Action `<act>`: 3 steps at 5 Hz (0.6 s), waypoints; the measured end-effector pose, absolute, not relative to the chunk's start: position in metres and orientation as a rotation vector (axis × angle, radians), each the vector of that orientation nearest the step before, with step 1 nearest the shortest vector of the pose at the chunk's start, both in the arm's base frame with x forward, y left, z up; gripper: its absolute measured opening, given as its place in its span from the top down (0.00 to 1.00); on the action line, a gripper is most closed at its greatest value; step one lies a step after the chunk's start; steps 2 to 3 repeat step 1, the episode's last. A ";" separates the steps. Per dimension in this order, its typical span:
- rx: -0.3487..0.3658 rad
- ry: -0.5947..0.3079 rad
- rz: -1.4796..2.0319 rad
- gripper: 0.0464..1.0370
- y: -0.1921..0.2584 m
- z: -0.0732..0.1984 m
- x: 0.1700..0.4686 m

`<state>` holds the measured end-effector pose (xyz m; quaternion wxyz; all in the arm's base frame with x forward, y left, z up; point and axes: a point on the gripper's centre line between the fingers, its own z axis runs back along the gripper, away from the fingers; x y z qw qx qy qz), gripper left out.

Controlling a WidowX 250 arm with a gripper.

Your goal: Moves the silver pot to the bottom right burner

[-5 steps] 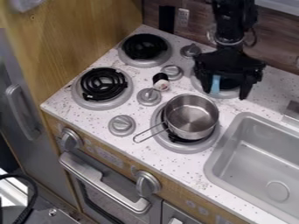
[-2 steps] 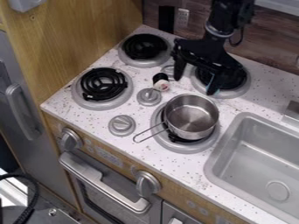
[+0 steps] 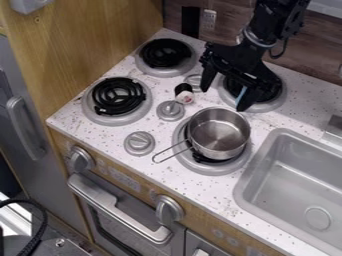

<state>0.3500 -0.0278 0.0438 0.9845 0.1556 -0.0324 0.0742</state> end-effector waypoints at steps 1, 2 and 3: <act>0.312 -0.066 0.149 0.04 -0.028 0.044 0.350; 0.312 -0.066 0.149 0.04 -0.028 0.044 0.350; 0.312 -0.066 0.149 0.04 -0.028 0.044 0.350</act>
